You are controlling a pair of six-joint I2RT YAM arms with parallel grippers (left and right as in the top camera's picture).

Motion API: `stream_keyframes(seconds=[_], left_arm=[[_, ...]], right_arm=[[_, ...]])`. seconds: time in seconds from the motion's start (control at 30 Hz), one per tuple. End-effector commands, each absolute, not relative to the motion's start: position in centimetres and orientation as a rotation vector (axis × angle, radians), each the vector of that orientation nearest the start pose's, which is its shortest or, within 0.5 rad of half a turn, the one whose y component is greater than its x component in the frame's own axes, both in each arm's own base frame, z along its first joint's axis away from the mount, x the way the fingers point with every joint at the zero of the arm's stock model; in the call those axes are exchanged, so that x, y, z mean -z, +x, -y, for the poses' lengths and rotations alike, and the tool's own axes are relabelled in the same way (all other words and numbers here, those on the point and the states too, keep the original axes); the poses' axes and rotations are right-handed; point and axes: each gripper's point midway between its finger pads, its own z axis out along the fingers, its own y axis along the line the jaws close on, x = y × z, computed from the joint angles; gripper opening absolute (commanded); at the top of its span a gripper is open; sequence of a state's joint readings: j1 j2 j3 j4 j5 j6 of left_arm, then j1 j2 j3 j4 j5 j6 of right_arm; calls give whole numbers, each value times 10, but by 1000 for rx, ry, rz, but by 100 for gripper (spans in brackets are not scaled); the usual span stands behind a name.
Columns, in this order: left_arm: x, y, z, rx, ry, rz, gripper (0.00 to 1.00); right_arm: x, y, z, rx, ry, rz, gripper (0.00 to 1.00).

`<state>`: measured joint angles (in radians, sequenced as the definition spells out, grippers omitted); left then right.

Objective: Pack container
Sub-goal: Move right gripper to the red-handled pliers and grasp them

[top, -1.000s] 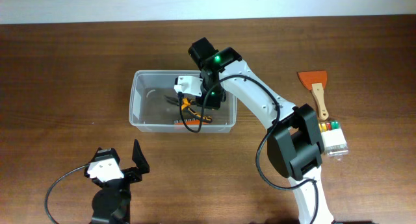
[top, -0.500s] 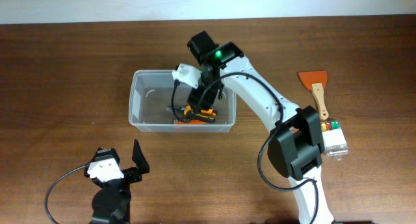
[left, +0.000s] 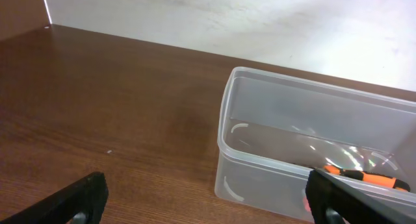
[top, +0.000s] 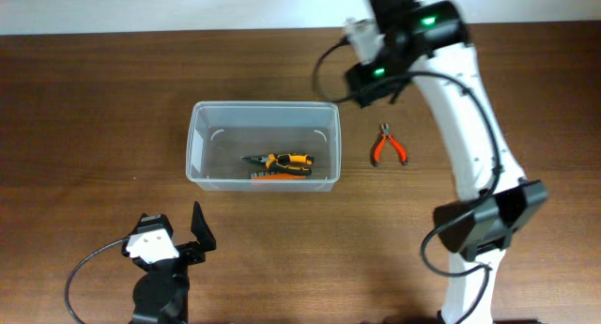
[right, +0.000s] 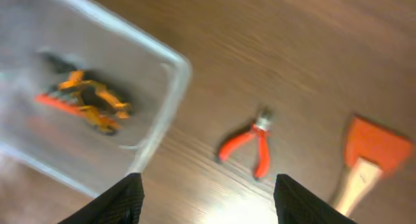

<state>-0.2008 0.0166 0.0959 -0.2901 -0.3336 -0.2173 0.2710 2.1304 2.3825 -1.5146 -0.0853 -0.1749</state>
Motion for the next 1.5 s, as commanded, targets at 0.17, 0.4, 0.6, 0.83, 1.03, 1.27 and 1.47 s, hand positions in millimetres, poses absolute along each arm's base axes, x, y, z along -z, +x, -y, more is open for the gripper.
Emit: stream_keyframes(seconds=[0.17, 0.4, 0.6, 0.83, 1.03, 1.27, 1.47], left_arm=[[-147, 233, -10, -1, -244, -1754, 99], [-147, 233, -10, -1, -244, -1754, 99], [-147, 233, -10, -1, -244, -1754, 99], [-147, 233, -10, -1, -244, -1754, 99], [-147, 233, -10, -1, -244, -1754, 99], [-147, 233, -10, -1, -244, -1754, 99], [-147, 233, -10, -1, -244, -1754, 99]], right_arm=[[-185, 447, -61, -76, -330, -2907, 60], [-127, 446, -45, -48, -325, -2977, 56], [-77, 437, -43, -24, -405, -3014, 56], [-44, 425, -35, 33, -493, -3041, 48], [-20, 414, -34, 29, -498, -3069, 47], [-6, 411, -34, 29, -497, -3064, 47], [-5, 415, -36, 25, -496, -3045, 47]])
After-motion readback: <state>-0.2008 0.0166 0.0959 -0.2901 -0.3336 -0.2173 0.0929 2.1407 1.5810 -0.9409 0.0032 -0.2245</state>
